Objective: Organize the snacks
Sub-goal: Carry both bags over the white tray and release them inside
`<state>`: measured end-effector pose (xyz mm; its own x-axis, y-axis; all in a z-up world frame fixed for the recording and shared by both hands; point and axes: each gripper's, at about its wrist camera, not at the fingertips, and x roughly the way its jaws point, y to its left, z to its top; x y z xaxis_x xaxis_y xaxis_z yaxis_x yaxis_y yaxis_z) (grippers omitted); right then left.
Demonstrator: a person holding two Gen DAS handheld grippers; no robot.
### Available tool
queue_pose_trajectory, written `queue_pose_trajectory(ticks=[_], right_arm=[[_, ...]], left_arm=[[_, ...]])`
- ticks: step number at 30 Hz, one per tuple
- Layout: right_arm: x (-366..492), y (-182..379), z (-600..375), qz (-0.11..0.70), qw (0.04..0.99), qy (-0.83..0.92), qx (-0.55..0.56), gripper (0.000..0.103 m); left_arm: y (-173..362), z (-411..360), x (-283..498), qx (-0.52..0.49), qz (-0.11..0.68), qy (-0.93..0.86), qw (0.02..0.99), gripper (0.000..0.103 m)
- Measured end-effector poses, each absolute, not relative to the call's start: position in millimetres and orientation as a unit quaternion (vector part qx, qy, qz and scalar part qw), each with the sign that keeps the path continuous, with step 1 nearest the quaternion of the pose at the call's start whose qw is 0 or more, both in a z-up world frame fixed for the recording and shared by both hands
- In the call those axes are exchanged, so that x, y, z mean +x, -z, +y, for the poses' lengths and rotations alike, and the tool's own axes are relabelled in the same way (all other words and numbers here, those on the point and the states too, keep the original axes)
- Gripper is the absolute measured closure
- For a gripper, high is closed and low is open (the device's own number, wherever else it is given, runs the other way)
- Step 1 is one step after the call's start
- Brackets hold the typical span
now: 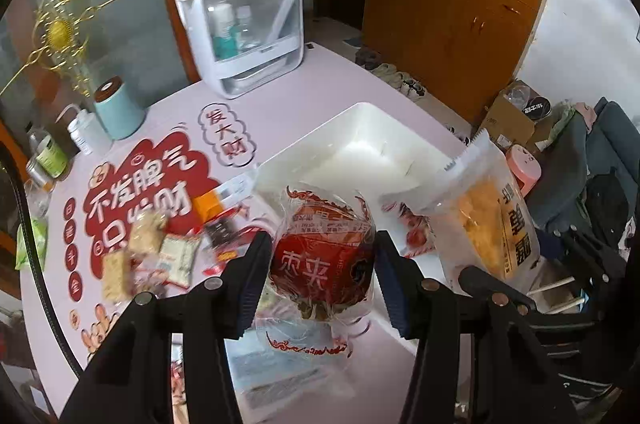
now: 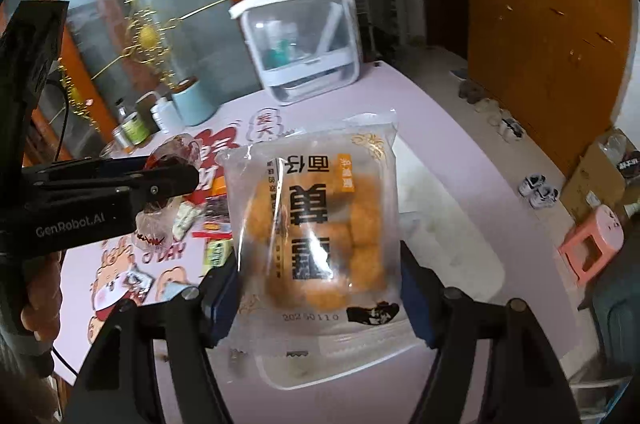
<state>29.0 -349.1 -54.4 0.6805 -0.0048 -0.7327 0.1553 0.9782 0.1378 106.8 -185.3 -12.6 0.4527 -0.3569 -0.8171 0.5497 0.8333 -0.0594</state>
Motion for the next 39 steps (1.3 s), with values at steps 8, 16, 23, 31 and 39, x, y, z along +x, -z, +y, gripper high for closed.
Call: queue_pose_trajectory(ticks=[8, 16, 23, 31, 39], right_arm=[[46, 62, -371, 0.404, 0.907, 0.065, 0.1, 0.028], [66, 73, -380, 0.419, 0.899, 0.077, 0.1, 0.026], [78, 75, -381, 0.417, 0.9, 0.087, 0.086, 0.025], [92, 67, -387, 0.403, 0.908, 0.099, 0.067, 0.025], [107, 63, -394, 0.395, 0.912, 0.084, 0.069, 0.017]], left_arm=[[33, -237, 131, 0.114, 0.463, 0.258, 0.84, 0.053], [53, -259, 155, 0.118, 0.478, 0.236, 0.838, 0.052], [64, -262, 167, 0.117, 0.488, 0.222, 0.836, 0.052], [67, -262, 169, 0.119, 0.49, 0.215, 0.836, 0.051], [66, -262, 170, 0.121, 0.486, 0.206, 0.841, 0.049]])
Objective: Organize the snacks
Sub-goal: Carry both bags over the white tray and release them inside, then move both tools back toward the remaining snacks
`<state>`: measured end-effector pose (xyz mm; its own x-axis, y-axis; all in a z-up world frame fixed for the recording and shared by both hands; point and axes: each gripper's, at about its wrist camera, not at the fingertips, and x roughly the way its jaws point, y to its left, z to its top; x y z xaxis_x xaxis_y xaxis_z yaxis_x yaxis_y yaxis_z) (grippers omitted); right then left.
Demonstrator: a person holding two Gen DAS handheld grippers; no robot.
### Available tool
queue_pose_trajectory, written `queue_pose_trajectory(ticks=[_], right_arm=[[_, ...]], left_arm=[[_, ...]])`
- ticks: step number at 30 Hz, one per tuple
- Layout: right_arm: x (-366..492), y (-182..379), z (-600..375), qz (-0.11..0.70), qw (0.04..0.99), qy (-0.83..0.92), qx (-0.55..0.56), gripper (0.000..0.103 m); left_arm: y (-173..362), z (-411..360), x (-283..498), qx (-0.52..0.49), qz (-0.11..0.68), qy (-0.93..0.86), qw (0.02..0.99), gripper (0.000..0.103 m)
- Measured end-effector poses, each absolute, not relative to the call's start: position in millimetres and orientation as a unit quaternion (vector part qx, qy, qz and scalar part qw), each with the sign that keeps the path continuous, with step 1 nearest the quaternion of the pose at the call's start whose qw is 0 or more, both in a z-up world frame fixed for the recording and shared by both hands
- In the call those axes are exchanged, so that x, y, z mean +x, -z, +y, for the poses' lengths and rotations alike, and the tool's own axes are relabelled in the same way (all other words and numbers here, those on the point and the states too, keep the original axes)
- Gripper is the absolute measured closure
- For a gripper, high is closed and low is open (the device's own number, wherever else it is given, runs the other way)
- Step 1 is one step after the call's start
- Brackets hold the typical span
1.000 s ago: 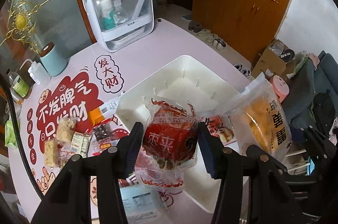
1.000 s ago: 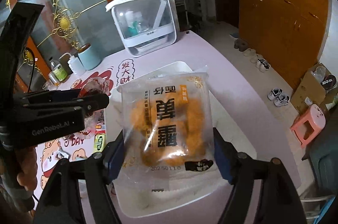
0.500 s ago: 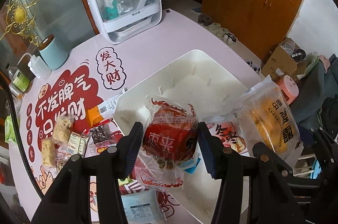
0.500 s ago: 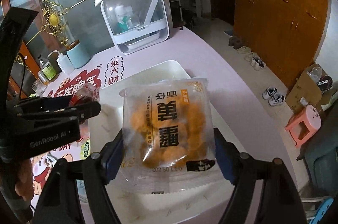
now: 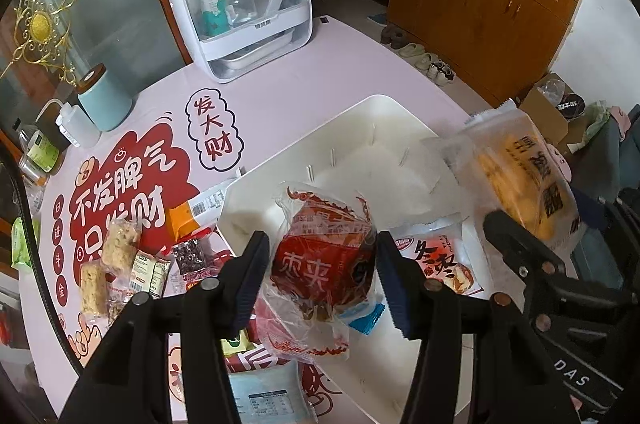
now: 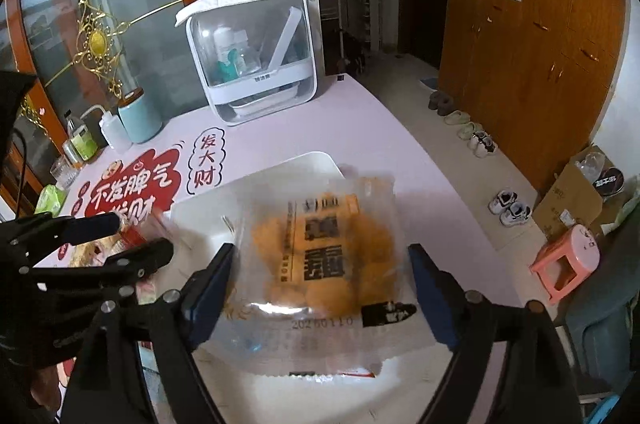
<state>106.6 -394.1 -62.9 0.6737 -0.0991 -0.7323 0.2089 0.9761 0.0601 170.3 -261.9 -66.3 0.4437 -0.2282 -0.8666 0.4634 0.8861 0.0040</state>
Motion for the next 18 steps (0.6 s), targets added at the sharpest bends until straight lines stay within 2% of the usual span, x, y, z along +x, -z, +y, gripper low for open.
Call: queue_pose_trajectory(ticks=[2, 7, 9, 14, 18], right_arm=[[107, 64, -397, 0.4, 0.91, 0.074, 0.084, 0.017], [104, 58, -389, 0.385, 0.918, 0.071, 0.068, 0.017], [102, 56, -386, 0.385, 0.918, 0.067, 0.063, 0.017], [97, 53, -382, 0.388, 0.917, 0.061, 0.072, 0.017], [93, 50, -377, 0.391, 0.915, 0.059, 0.075, 0.017]], left_arm=[[65, -261, 172, 0.123, 0.481, 0.196, 0.845, 0.042], [57, -249, 173, 0.122, 0.46, 0.168, 0.864, 0.017], [55, -244, 174, 0.115, 0.46, 0.164, 0.865, 0.014], [51, -235, 171, 0.106, 0.466, 0.158, 0.864, 0.013], [46, -226, 163, 0.105, 0.459, 0.151, 0.869, 0.006]])
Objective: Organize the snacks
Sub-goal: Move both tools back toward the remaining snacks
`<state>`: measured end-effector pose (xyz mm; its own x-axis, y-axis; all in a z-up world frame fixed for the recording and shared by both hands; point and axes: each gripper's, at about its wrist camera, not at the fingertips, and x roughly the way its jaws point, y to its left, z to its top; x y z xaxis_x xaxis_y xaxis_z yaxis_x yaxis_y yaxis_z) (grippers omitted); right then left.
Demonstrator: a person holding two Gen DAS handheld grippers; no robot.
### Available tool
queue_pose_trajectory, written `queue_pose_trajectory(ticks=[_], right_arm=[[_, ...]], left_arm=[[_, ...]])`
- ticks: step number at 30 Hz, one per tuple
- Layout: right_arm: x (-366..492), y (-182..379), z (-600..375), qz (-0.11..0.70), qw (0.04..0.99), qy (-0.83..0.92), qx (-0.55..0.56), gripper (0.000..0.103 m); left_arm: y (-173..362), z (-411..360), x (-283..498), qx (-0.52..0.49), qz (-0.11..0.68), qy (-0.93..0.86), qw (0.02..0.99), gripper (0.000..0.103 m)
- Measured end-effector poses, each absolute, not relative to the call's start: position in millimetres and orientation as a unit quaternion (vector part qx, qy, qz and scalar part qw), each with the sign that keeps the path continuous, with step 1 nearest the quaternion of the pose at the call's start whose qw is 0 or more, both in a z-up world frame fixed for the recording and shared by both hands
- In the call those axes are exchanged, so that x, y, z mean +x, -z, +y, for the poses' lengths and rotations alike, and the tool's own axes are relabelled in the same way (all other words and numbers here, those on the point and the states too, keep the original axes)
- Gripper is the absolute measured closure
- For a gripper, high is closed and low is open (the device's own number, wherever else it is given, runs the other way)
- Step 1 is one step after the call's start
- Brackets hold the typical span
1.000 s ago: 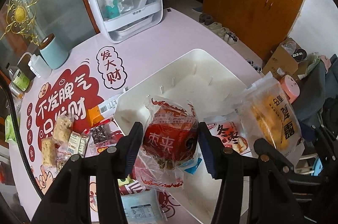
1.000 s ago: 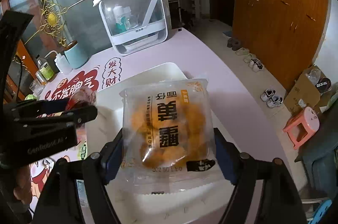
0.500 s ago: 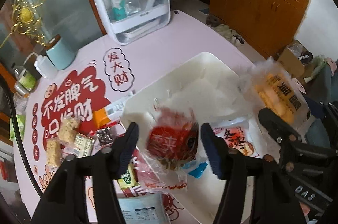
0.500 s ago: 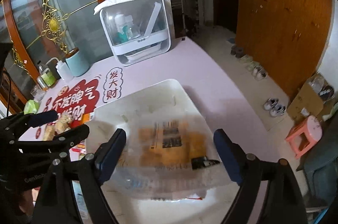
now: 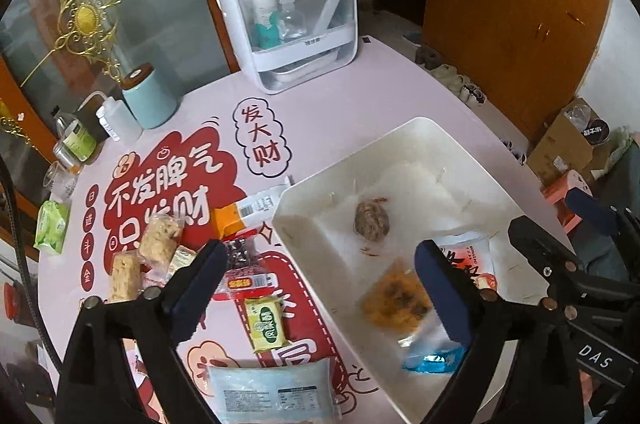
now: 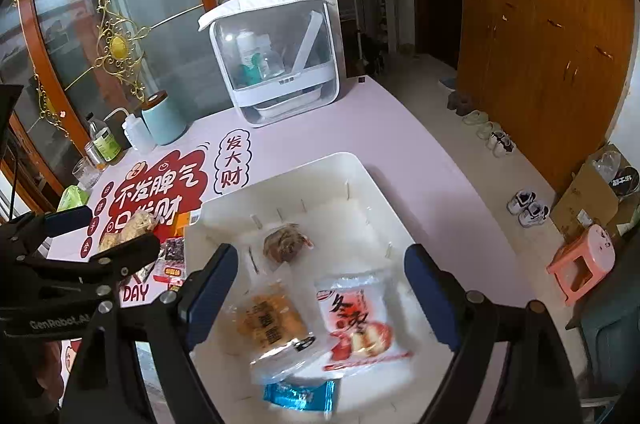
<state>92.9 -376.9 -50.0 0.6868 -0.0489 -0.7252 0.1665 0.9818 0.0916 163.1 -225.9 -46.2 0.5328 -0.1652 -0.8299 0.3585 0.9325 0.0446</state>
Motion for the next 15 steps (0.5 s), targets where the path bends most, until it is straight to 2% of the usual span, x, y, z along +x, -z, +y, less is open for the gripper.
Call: queue_pose_trajectory(ticks=[3, 15], right_arm=[[87, 46, -370, 0.391, 0.916, 0.058, 0.073, 0.017], [65, 26, -325, 0.383, 0.92, 0.051, 0.065, 0.017]], left_arm=[[42, -216, 158, 0.096, 0.459, 0.149, 0.871, 0.001], [12, -171, 118, 0.083, 0.434, 0.156, 0.883, 0.001]])
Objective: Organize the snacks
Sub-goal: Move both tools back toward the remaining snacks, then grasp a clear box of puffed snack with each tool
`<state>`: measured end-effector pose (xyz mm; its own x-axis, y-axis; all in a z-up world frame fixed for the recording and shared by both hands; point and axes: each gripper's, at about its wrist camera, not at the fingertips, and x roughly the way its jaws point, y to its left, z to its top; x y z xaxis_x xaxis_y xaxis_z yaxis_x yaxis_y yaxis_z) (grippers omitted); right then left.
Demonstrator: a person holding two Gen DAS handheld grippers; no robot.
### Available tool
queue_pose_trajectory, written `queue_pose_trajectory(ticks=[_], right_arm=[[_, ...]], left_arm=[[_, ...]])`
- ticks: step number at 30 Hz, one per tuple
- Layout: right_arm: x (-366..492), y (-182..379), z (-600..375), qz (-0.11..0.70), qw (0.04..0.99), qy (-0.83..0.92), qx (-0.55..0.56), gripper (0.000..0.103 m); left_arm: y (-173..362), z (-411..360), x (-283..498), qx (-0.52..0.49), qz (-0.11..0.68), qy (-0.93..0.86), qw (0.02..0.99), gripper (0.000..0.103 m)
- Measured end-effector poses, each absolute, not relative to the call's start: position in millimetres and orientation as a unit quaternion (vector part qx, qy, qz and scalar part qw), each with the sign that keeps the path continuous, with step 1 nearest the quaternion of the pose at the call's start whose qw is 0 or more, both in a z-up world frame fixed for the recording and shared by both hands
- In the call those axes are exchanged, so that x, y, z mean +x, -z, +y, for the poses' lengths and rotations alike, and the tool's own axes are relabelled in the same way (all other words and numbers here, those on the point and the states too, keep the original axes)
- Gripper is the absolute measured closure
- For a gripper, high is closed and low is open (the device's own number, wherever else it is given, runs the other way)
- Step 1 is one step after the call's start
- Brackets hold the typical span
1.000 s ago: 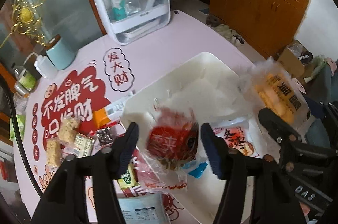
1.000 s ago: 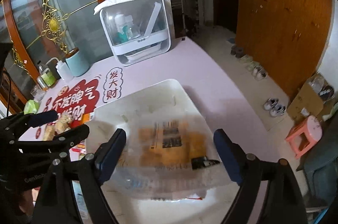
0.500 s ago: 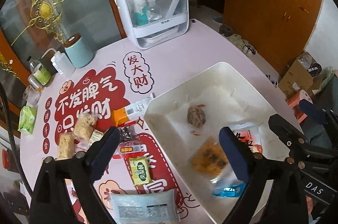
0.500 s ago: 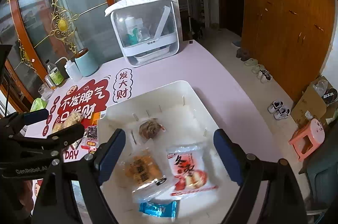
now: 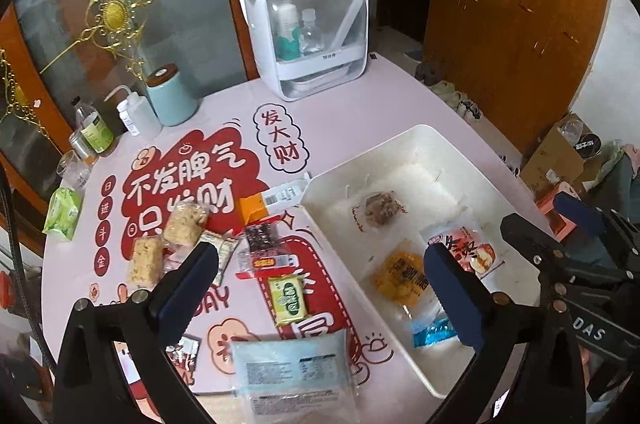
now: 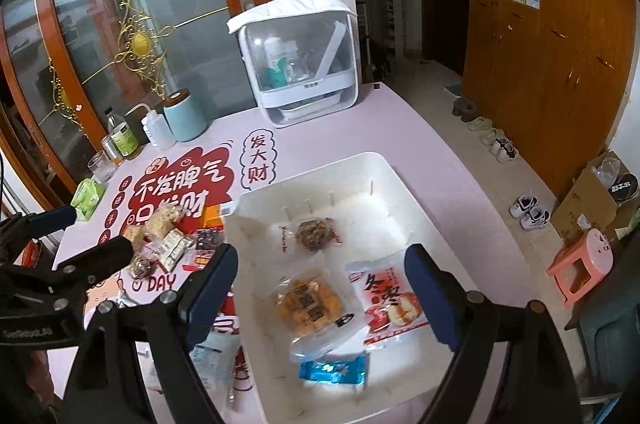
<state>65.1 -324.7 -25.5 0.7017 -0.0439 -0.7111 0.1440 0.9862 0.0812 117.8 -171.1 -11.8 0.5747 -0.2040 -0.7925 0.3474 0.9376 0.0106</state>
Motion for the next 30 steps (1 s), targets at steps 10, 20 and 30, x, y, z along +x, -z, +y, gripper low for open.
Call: queue_pose_trajectory(ticks=[10, 20, 30], right_arm=[[60, 4, -266, 0.379, 0.922, 0.048, 0.062, 0.017], [75, -15, -205, 0.371, 0.925, 0.039, 0.067, 0.017], [134, -2, -135, 0.37, 0.927, 0.015, 0.051, 0.017]], left_arm=[[-13, -105, 89, 0.083, 0.399, 0.16, 0.899, 0.001], [-29, 5, 91, 0.076, 0.394, 0.149, 0.904, 0.001], [-14, 93, 131, 0.103, 0.4, 0.129, 0.902, 0.001]])
